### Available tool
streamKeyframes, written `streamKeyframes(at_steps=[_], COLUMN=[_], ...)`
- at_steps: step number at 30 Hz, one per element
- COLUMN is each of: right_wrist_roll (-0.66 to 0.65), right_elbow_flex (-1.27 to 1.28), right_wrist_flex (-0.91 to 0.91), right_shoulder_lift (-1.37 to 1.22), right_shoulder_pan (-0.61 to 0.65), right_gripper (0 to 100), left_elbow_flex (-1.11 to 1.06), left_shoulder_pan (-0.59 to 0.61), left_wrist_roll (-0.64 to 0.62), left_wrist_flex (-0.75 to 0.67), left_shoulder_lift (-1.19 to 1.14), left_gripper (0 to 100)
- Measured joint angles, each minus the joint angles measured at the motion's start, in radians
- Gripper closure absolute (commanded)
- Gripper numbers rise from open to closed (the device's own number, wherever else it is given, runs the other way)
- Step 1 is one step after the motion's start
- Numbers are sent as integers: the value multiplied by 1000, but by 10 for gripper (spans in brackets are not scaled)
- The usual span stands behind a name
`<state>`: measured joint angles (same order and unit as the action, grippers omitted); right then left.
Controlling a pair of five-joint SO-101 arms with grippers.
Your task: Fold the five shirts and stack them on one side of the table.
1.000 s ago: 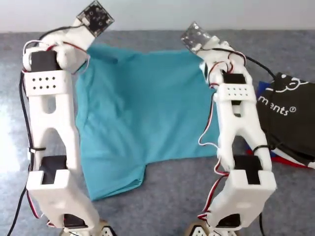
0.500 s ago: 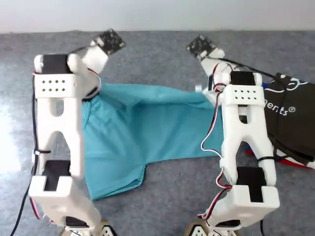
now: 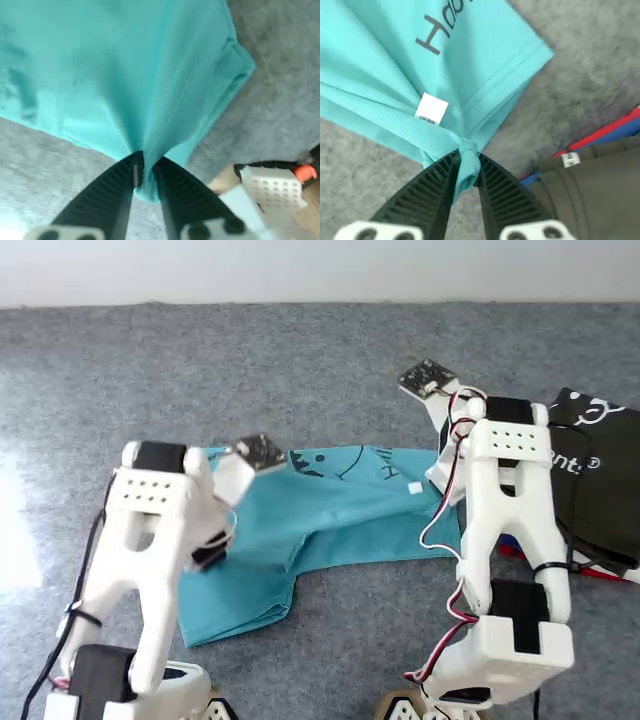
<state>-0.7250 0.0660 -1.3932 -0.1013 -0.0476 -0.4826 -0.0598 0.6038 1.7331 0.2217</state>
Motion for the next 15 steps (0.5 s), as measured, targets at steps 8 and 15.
streamKeyframes(at_steps=[8,15], right_wrist_roll=[0,0], right_elbow_flex=[3,3], right_wrist_flex=[-3,-11], right_shoulder_lift=[0,0], right_shoulder_pan=[2,0], right_gripper=[984,943], left_elbow_flex=[-123,-124], left_shoulder_pan=[-3,-3], left_wrist_roll=[-5,29], left_wrist_flex=[0,0], left_shoulder_lift=[12,12], left_gripper=[986,940])
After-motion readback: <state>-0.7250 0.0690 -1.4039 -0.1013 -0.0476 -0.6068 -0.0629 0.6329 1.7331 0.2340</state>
